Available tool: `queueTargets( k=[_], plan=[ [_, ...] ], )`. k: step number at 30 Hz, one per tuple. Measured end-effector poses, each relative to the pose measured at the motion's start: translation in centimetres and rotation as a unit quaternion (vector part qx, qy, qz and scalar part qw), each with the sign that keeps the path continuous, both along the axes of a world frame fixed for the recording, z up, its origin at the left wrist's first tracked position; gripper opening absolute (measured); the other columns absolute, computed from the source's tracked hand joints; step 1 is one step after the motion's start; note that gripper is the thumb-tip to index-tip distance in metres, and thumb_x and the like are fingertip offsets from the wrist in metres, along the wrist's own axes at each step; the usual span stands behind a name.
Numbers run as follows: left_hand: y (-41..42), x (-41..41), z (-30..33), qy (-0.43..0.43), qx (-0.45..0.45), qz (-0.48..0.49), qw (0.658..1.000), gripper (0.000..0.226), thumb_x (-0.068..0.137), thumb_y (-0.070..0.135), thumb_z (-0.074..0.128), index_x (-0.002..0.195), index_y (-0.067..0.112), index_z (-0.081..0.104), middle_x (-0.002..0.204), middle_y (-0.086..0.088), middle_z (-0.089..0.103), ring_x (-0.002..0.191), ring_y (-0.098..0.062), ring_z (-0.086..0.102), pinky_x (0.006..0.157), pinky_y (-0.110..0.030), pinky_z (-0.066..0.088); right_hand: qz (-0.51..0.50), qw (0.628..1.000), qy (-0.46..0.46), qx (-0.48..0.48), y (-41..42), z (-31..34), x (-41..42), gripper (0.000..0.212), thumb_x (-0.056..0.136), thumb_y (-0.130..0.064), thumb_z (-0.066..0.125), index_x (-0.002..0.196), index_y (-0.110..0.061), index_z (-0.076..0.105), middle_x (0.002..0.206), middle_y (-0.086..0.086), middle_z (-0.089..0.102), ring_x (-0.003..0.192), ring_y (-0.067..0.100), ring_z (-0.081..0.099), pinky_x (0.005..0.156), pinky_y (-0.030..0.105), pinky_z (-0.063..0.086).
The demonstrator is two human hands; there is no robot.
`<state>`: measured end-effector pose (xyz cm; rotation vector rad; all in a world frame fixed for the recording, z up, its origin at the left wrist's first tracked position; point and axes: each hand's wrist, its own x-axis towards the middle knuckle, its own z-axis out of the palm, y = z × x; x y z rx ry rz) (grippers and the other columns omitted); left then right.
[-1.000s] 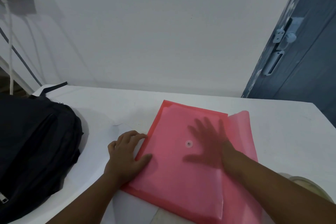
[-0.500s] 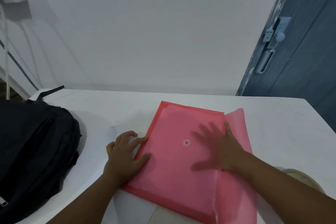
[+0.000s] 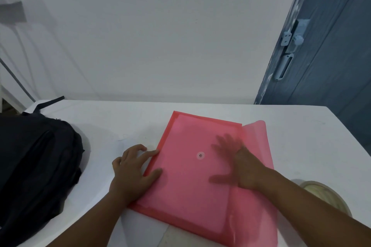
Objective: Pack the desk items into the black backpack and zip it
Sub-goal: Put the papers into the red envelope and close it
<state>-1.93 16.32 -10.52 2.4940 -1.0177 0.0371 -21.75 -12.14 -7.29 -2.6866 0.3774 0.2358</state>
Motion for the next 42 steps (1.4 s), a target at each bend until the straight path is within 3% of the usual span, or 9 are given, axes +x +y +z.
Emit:
queueTargets(
  k=[8,15,18,21,24,28,31,36,42],
  plan=[
    [0.0,0.1,-0.2,-0.008,0.013,-0.001,1.0,0.065,0.076,0.082,0.041,0.13,0.05,0.059,0.134,0.013,0.046,0.133,-0.013,0.041,0.106,-0.051,0.027,0.015,0.996,0.02,-0.09,0.2,-2.1,-0.2,0.099,0.073,-0.095,0.026,0.152,-0.051,-0.016,0.16,-0.015,-0.033,0.141,0.014,-0.043,0.115,0.047,-0.028],
    [-0.1,0.0,-0.2,-0.01,0.015,0.002,1.0,0.066,0.075,0.084,0.041,0.129,0.05,0.059,0.132,0.014,0.046,0.132,-0.012,0.041,0.106,-0.051,0.027,-0.093,0.984,-0.149,-0.002,0.6,-2.9,-1.1,0.115,0.068,-0.099,0.024,0.152,-0.021,0.039,0.16,-0.003,0.026,0.151,0.013,0.008,0.125,0.033,0.01],
    [0.0,0.0,-0.3,-0.015,0.02,0.003,1.0,0.066,0.075,0.084,0.04,0.129,0.051,0.059,0.132,0.013,0.045,0.131,-0.012,0.041,0.105,-0.05,0.027,-0.041,0.988,-0.127,-0.073,0.4,-2.8,-1.0,0.108,0.077,-0.093,0.012,0.145,-0.018,0.052,0.158,-0.006,0.033,0.153,0.019,0.007,0.124,0.031,-0.005],
    [0.0,0.1,-0.4,-0.014,0.029,0.005,0.999,0.067,0.075,0.087,0.039,0.129,0.052,0.058,0.133,0.014,0.044,0.132,-0.011,0.039,0.105,-0.049,0.027,-0.042,0.99,-0.094,-0.099,0.0,-3.0,-0.8,0.07,0.092,-0.067,0.046,0.14,-0.017,0.056,0.159,-0.004,0.029,0.155,0.023,0.001,0.12,0.03,-0.018],
    [-0.1,0.0,-0.2,-0.003,0.041,0.006,0.999,0.066,0.074,0.084,0.04,0.13,0.053,0.057,0.136,0.013,0.043,0.135,-0.011,0.036,0.107,-0.049,0.025,-0.13,0.986,-0.104,-0.003,0.3,-3.2,-0.9,0.041,0.091,-0.033,0.068,0.127,-0.014,0.066,0.155,0.01,0.04,0.148,0.028,0.026,0.124,0.039,0.018],
    [-0.1,0.2,1.2,0.073,0.056,-0.004,0.996,0.071,0.065,0.069,0.038,0.133,0.057,0.052,0.142,0.013,0.037,0.141,-0.012,0.029,0.111,-0.045,0.015,-0.311,0.875,-0.343,0.141,0.6,-2.0,-1.3,0.028,0.092,0.001,0.056,0.104,-0.016,0.075,0.099,0.005,0.073,0.092,0.014,0.065,0.086,0.027,0.049],
    [0.2,0.8,2.5,0.135,0.102,-0.024,0.985,0.081,0.056,0.074,0.039,0.136,0.062,0.043,0.146,0.014,0.029,0.144,-0.01,0.018,0.114,-0.042,0.011,-0.387,0.804,-0.381,0.241,0.5,-0.1,-1.2,0.023,0.101,-0.018,0.056,0.123,-0.022,0.059,0.113,-0.005,0.063,0.103,0.015,0.06,0.086,0.026,0.045],
    [0.2,1.3,3.5,0.145,0.175,-0.059,0.972,0.079,0.068,0.077,0.043,0.145,0.064,0.027,0.153,0.011,0.018,0.148,-0.013,0.007,0.115,-0.046,0.012,-0.105,0.943,-0.305,-0.087,4.0,2.6,0.0,0.022,0.085,-0.034,0.06,0.101,-0.025,0.071,0.106,-0.006,0.064,0.104,0.02,0.059,0.093,0.041,0.044],
    [0.2,1.6,3.3,0.13,0.193,-0.099,0.967,0.072,0.089,0.069,0.05,0.152,0.058,0.016,0.158,0.004,0.01,0.15,-0.02,0.0,0.116,-0.047,0.012,0.022,0.99,-0.071,-0.121,16.6,3.2,2.5,0.057,0.09,-0.059,0.043,0.14,-0.033,0.048,0.145,-0.005,0.046,0.133,0.022,0.042,0.111,0.043,0.034]
  ],
)
